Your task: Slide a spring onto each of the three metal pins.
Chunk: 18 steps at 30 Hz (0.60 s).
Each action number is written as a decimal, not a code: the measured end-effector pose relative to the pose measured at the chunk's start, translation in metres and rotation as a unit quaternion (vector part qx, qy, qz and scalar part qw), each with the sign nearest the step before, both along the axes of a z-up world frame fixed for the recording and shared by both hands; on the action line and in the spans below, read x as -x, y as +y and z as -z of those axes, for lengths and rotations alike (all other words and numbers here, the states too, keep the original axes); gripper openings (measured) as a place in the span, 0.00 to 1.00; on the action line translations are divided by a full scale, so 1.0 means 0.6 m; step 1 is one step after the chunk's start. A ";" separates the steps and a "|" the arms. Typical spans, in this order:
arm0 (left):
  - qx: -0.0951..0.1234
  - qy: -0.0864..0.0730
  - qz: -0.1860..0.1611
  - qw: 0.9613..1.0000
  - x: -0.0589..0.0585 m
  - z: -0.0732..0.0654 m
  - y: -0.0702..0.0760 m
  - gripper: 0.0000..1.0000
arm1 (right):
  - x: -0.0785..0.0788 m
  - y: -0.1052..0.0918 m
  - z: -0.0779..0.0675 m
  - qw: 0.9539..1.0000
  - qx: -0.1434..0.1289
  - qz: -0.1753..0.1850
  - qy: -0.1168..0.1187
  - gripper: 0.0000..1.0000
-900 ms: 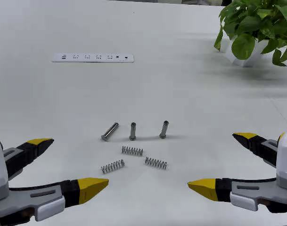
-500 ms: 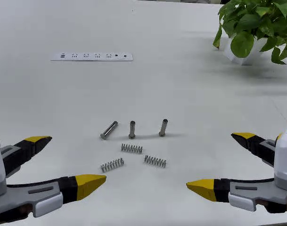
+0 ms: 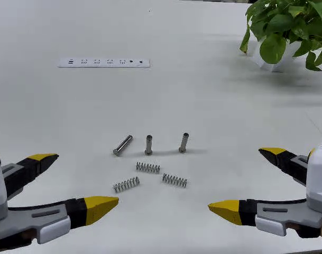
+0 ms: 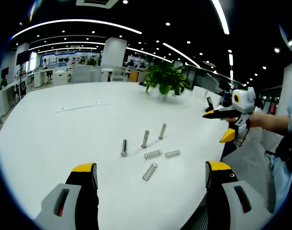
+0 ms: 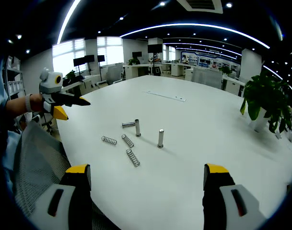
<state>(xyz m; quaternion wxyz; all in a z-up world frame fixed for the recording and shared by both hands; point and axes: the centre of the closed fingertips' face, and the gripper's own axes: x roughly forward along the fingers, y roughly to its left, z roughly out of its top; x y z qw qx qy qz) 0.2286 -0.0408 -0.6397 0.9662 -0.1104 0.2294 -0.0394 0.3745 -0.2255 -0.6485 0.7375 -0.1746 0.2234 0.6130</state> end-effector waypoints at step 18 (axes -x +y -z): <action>-0.012 0.028 0.022 0.999 -0.046 0.001 0.021 0.91 | -0.001 -0.004 0.002 1.000 -0.003 0.007 0.000 0.99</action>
